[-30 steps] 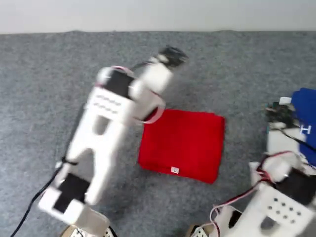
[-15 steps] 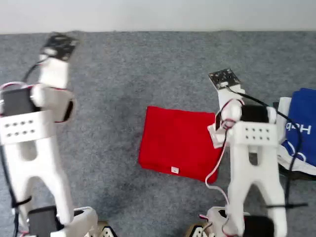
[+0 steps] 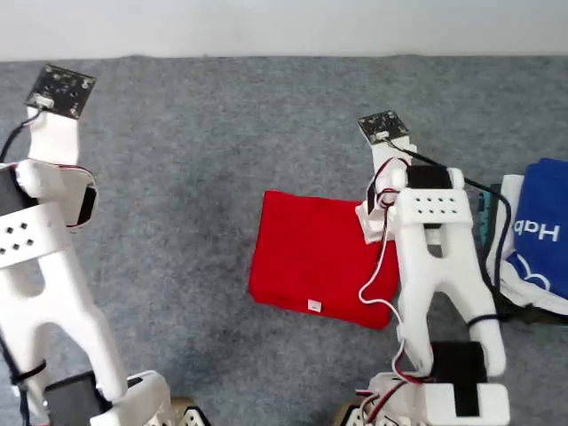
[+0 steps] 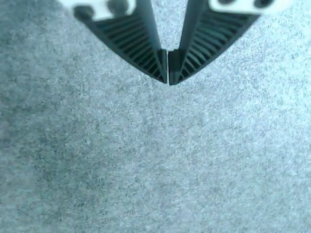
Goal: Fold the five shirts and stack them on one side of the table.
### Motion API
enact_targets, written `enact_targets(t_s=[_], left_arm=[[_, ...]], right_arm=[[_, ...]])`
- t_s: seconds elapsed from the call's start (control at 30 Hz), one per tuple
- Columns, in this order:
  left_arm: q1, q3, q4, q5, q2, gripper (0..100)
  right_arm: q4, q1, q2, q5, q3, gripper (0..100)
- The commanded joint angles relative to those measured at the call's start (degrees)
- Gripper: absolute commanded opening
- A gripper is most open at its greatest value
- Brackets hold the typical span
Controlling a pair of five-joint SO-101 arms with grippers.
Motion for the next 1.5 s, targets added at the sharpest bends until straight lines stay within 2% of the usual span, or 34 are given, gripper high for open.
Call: enact_targets(t_s=[0.0,0.33,0.57,0.67,1.0,1.13,1.33,1.47], left_arm=[[-0.2,0.1,1.1,-0.4,-2.2,1],[-0.2,0.2,1.1,-0.4,-2.1,1],[-0.2,0.2,1.1,-0.4,-2.1,1],[-0.2,0.2,1.1,-0.4,-2.1,1],[-0.2,0.2,1.1,-0.4,-2.1,1],[-0.2,0.2,1.1,-0.5,-2.1,1],[-0.2,0.2,1.1,-0.5,-2.1,1],[-0.2,1.4,1.1,-0.5,-2.1,1]], right_arm=[[-1.9,-0.7,0.9,-0.5,-3.1,18.3],[-8.3,-0.7,8.0,-0.4,-3.3,18.0],[-12.4,-0.9,9.0,1.9,-3.3,1.3],[-13.2,-1.4,9.2,4.8,-4.7,1.3],[-13.5,-1.4,15.6,6.7,-16.3,1.5],[-11.6,-0.8,21.4,7.1,-20.9,2.8],[0.2,-1.3,22.2,6.8,-27.0,19.9],[8.0,-1.5,19.4,6.7,-32.4,17.2]])
